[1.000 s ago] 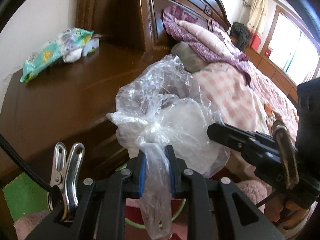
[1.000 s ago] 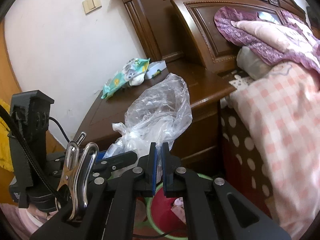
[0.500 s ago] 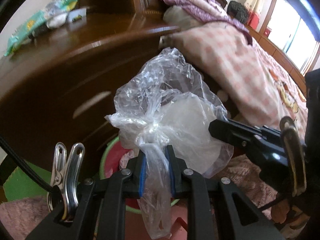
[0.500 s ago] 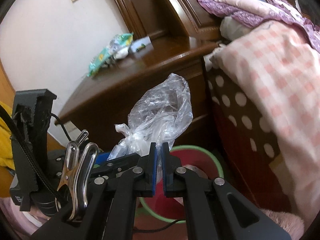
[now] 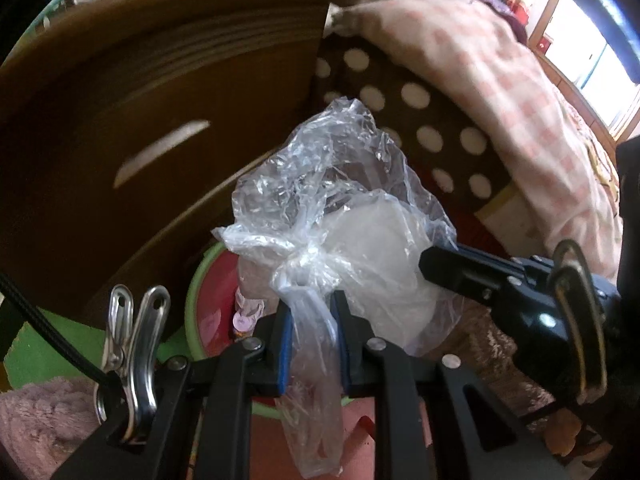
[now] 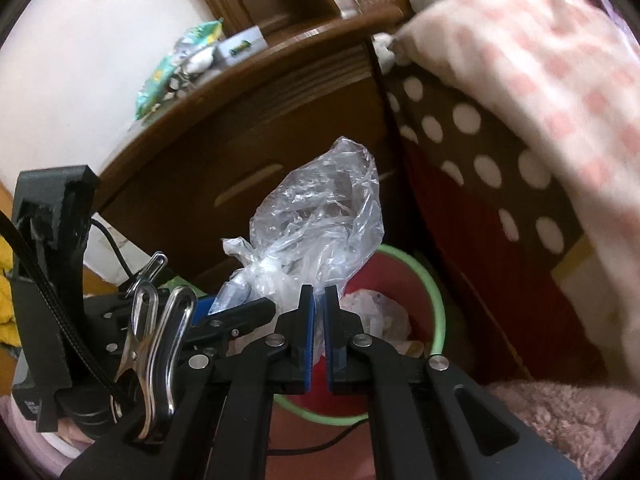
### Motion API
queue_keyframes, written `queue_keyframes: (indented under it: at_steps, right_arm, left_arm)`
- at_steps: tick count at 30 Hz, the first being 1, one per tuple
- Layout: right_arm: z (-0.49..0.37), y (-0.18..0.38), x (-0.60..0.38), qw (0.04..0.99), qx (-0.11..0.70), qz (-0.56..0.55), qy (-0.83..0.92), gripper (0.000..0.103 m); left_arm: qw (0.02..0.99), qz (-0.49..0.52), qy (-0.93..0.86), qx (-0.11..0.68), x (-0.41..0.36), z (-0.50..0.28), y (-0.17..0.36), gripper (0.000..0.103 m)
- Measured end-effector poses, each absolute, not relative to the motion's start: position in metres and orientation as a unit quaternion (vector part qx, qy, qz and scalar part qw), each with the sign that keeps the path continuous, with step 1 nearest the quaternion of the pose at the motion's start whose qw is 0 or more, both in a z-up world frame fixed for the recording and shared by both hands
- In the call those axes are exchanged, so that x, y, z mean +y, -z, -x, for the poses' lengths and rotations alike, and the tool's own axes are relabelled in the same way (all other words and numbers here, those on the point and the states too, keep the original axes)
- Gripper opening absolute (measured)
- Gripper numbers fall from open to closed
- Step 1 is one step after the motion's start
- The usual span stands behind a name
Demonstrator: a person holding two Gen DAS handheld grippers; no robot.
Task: Collect trash
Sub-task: 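Open the left tool to drop the clear bag into the bucket, then raise both tools from the bucket back toward the nightstand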
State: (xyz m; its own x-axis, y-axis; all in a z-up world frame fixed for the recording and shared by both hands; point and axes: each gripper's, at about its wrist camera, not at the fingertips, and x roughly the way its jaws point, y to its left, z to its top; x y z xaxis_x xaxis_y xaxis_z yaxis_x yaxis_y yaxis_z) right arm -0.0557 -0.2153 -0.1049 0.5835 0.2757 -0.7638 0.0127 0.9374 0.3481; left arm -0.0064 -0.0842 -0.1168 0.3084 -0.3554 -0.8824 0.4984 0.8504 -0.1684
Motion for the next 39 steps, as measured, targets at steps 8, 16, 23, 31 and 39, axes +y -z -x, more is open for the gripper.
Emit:
queue_keyframes:
  at_steps: [8,16,23,31,39]
  right_arm:
    - [0.051,0.117,-0.222,0.866,0.462,-0.178,-0.067,0.005]
    - [0.048,0.121,-0.225,0.862,0.465,-0.188,-0.072,0.006]
    - [0.05,0.121,-0.228,0.86,0.464,-0.2,-0.072,0.015]
    - [0.059,0.11,-0.232,0.863,0.44,-0.231,-0.092,0.022]
    - [0.067,0.079,-0.232,0.878,0.404,-0.233,-0.109,0.026]
  left_arm:
    - [0.794,-0.07,0.264,0.543,-0.09,0.001,0.135,0.018]
    - [0.794,-0.066,0.264,0.544,-0.093,0.001,0.136,0.023]
    - [0.796,-0.061,0.257,0.545,-0.091,0.002,0.131,0.038]
    - [0.808,-0.067,0.269,0.521,-0.091,0.011,0.103,0.04]
    - [0.837,-0.076,0.269,0.47,-0.084,0.017,0.054,0.041]
